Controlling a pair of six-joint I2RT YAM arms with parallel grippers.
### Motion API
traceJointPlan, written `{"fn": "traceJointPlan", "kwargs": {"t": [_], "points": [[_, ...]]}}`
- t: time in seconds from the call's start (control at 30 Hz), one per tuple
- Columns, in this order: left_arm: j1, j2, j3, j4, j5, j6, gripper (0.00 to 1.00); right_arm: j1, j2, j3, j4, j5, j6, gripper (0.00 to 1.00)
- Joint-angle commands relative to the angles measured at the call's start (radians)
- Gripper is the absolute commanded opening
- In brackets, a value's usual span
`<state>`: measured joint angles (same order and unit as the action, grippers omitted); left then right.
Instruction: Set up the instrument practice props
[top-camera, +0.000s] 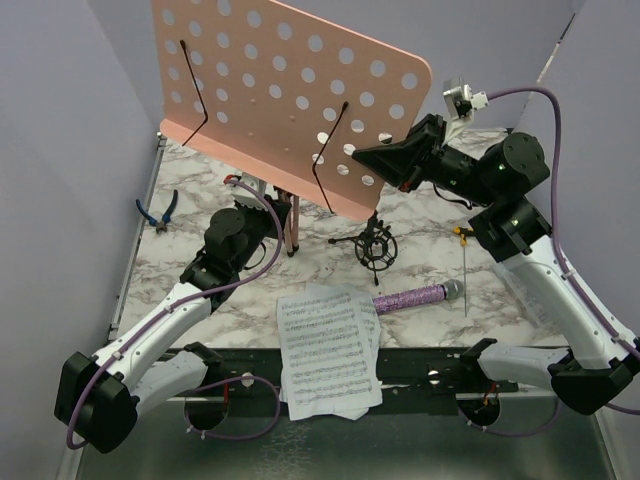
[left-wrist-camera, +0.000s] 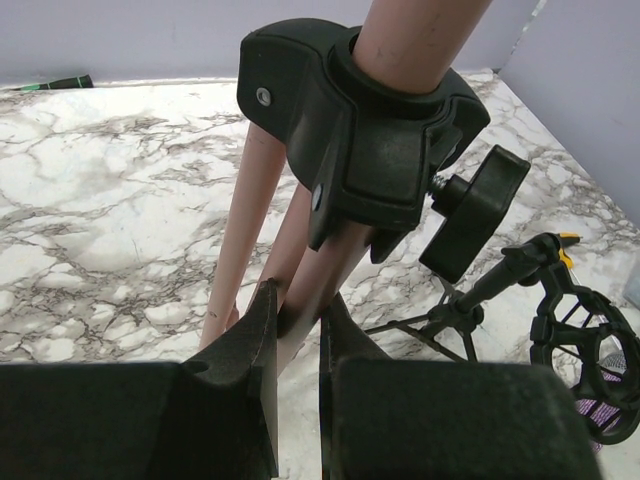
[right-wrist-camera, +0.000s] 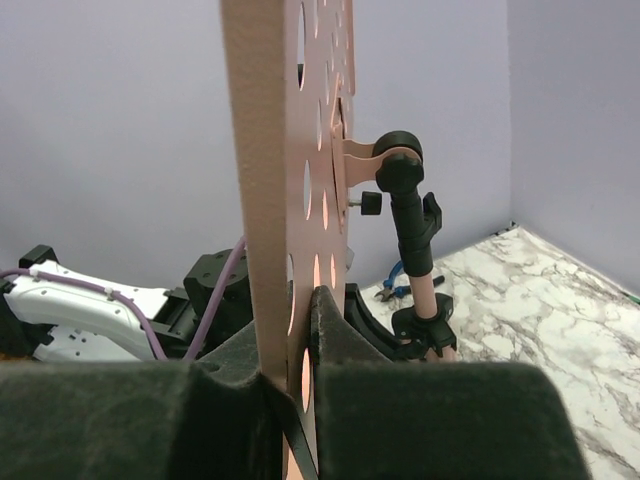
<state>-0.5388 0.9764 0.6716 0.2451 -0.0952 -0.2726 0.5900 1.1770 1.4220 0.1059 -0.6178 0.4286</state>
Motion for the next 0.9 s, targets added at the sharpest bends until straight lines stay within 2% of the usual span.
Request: {"fn": "traceJointPlan", "kwargs": {"t": [0.0,0.1,0.23,0.5,0.6,0.73,0.87], "points": [[0.007,-0.043,0.041,0.176,0.018,-0.114,0.0,0.027,-0.033,0.025,-0.029,-0.044,0.08,0.13],[0.007,-0.046,0.035,0.167,0.027,-0.114,0.0,0.027,-0.037,0.022,-0.024,-0.048,0.082,0.23],[0.007,-0.046,0.029,0.155,0.03,-0.109,0.0,0.029,-0.042,0.019,-0.02,-0.048,0.081,0.3],[0.005,-0.021,0.062,0.1,0.063,-0.068,0.0,0.028,-0.037,0.017,-0.045,-0.019,0.058,0.34],[-0.002,0.002,0.094,0.041,0.054,-0.039,0.0,0.029,-0.031,0.012,-0.058,-0.004,0.041,0.38],[-0.019,0.033,0.132,-0.023,0.043,-0.006,0.0,0.03,-0.028,0.001,-0.07,0.04,0.03,0.52],[-0.035,0.042,0.144,-0.041,0.023,0.01,0.0,0.03,-0.028,-0.002,-0.099,0.106,0.013,0.58]]}}
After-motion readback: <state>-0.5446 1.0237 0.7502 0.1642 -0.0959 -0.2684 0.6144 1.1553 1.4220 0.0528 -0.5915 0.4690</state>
